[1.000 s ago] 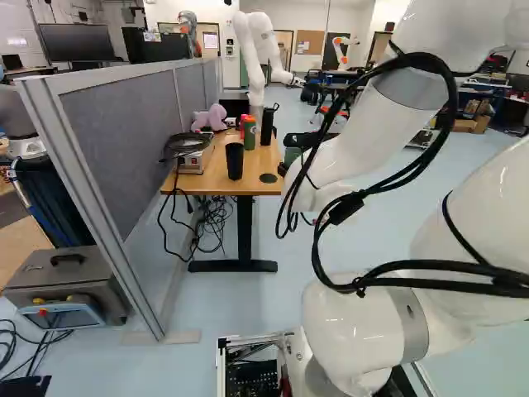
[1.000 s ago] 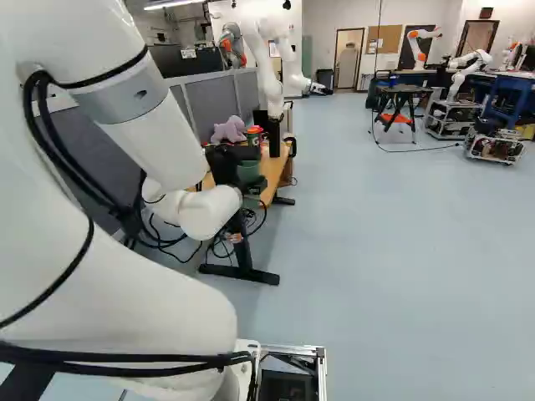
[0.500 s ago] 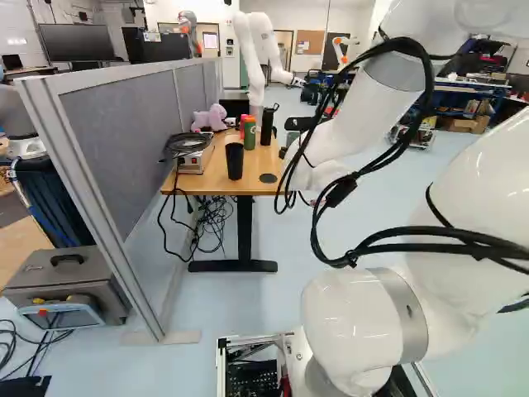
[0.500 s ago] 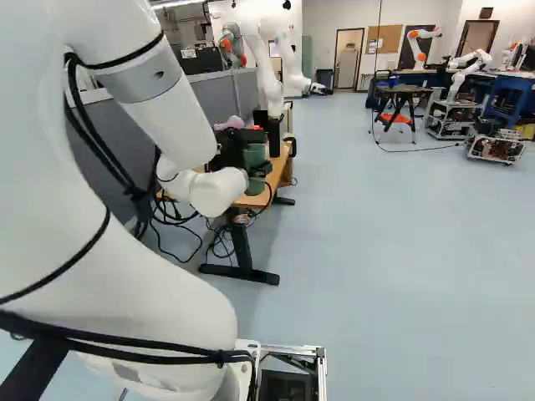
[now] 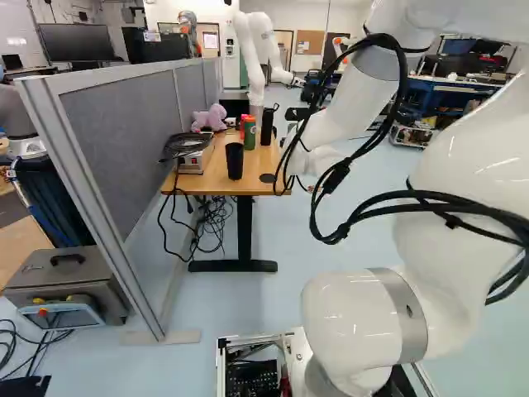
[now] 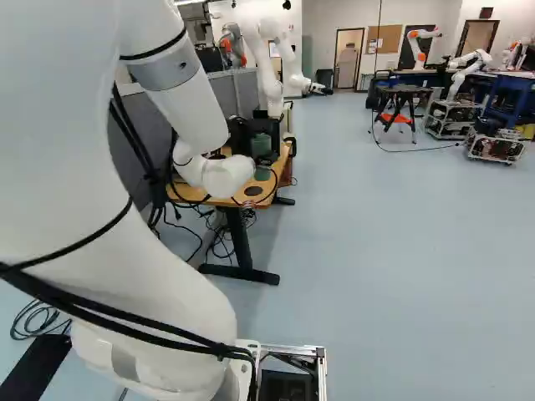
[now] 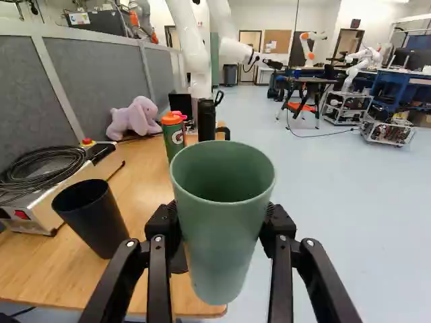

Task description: Place the green cup on the table

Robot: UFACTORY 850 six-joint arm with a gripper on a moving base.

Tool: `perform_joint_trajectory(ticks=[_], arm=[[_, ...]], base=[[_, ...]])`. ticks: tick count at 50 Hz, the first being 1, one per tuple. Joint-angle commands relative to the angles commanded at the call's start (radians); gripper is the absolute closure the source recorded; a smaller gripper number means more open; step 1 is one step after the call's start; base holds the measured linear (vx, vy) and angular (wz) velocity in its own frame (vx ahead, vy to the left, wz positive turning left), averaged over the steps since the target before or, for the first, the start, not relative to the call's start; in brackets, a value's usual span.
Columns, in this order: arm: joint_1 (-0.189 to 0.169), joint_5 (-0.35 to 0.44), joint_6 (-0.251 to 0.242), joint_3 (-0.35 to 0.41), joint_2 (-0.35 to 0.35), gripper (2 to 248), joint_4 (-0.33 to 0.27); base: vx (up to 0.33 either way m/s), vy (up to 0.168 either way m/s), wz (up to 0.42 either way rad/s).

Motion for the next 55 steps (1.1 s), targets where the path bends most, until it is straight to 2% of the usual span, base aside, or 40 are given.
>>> perform_joint_trajectory(ticks=[37,55], arm=[[-0.01,0.002,0.0,-0.201,-0.219,123,0.0],[0.002,0.047,0.0,-0.3,-0.341,123,0.0]], base=[[0.0,0.0,0.0],[0.0,0.0,0.0]])
